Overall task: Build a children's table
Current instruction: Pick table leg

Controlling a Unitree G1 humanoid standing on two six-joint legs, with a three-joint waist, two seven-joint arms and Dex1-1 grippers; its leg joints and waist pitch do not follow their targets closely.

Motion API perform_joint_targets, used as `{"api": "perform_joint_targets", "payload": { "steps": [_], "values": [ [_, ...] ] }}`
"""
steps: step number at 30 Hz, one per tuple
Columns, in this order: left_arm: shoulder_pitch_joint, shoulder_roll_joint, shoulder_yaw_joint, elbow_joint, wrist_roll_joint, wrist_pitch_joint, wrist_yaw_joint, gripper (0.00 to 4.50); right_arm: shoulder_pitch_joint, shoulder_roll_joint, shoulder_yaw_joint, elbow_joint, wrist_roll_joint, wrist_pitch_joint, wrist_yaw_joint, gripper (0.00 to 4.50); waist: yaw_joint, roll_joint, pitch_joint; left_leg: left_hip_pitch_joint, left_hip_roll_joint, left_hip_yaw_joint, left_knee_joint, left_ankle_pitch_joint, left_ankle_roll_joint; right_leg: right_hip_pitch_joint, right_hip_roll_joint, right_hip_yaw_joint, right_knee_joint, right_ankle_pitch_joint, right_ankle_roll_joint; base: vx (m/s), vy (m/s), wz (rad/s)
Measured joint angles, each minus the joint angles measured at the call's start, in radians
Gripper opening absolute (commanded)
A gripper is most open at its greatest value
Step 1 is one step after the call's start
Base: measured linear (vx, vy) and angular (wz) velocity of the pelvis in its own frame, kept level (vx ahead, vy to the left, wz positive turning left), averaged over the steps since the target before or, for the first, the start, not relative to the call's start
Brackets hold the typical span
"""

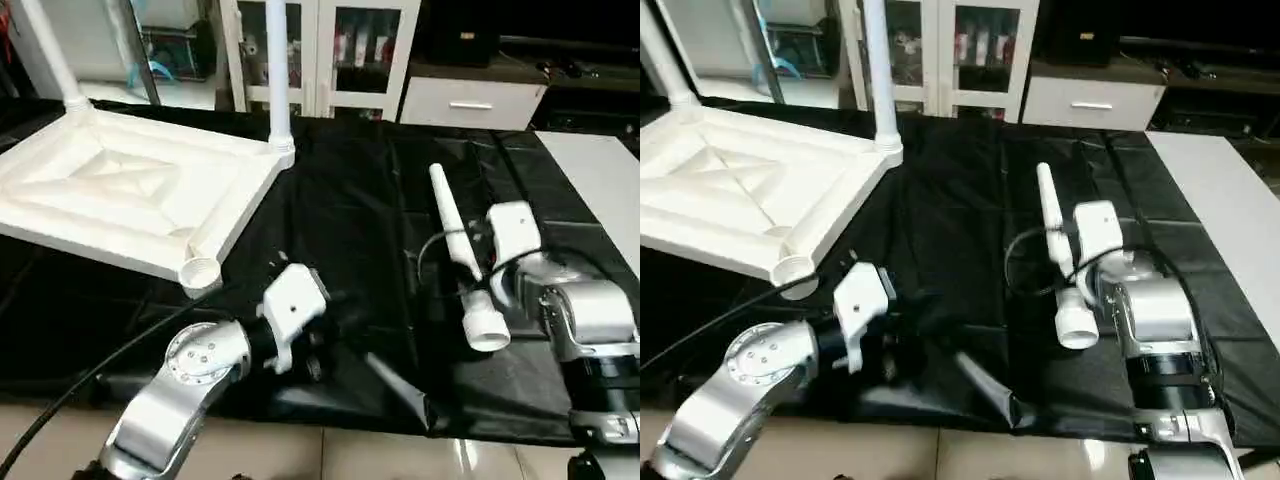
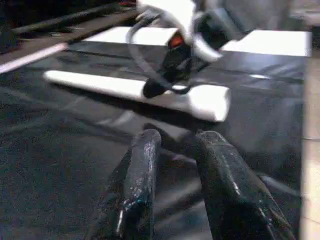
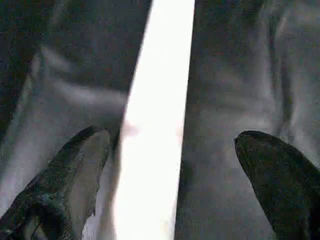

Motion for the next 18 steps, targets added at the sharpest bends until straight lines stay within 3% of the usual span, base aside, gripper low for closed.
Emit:
{"api": "perform_joint_targets", "payload": {
  "steps": [6,18],
  "values": [
    [-0.001,0.025,-0.016,-0.036,-0.029,0.023,-0.038,1.46,-0.004,0.001,-0.01,0.034,0.024,0.089,0.036,3.99,-0.001,-0.01,0.006,0.014,0.001,0.009,-0.002,0.0,0.0,0.002,0.0,0.007,0.004,-0.002,0.005,0.0,0.0,0.0],
    [-0.003,0.053,-0.015,-0.048,-0.049,0.051,-0.049,1.46,-0.01,0.013,-0.052,0.039,0.037,0.12,0.036,2.88,0.001,-0.013,0.008,0.015,0.001,0.01,-0.001,0.0,-0.001,0.001,0.001,0.008,0.003,-0.001,0.006,0.0,0.0,0.0]
  ]
}}
